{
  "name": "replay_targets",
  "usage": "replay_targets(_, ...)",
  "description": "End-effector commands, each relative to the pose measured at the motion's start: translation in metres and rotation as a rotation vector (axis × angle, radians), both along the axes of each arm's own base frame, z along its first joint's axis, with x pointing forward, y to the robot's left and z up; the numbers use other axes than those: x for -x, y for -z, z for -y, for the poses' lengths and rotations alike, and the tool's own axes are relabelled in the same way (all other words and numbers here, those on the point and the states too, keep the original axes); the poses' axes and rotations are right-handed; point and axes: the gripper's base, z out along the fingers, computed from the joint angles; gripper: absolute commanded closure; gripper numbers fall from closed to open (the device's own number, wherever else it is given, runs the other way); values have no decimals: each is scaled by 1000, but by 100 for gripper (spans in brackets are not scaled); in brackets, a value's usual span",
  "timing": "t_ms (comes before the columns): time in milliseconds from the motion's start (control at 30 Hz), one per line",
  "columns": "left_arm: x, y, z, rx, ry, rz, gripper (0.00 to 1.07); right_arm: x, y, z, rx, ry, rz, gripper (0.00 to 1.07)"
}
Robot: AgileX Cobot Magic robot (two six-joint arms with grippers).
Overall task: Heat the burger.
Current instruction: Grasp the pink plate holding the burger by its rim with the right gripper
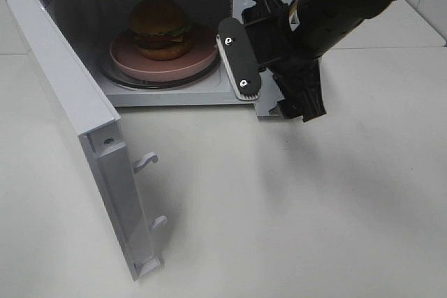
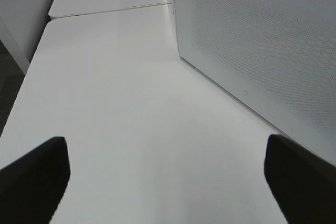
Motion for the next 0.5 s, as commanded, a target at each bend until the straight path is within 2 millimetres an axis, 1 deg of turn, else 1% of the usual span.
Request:
replay_targets(33, 3, 0, 0, 6, -4, 19, 14, -9, 2, -17, -15, -9, 25, 12)
replay_targets(67, 3, 0, 0, 6, -4, 19, 14, -9, 2, -17, -15, -9, 25, 12)
replay_targets(100, 3, 0, 0, 6, -4, 19, 14, -12, 6, -24, -6, -22, 30, 12)
replay_targets(133, 3, 0, 0, 6, -4, 19, 14, -14, 8, -27, -2, -30, 34, 12)
replay_targets(233, 3, 0, 0, 6, -4, 19, 14, -19, 12, -32, -9, -32, 35, 13)
replay_targets(267, 3, 0, 0, 6, -4, 19, 14, -21, 16, -39, -8, -44, 33, 13)
replay_targets(333, 3, 0, 0, 6, -4, 19, 14, -23, 18, -40, -8, -43, 32, 13)
replay_targets(367, 3, 0, 0, 6, -4, 19, 14, -25, 22, -47, -8, -55, 31, 13)
replay_targets(400, 3, 0, 0, 6, -4, 19, 14, -25, 22, -47, -8, -55, 31, 13)
replay_targets(467, 3, 0, 0, 6, -4, 19, 14, -33, 27, -55, -16, -49, 29, 14)
replay_targets(500, 3, 0, 0, 6, -4, 19, 14, -33, 27, -55, -16, -49, 29, 14)
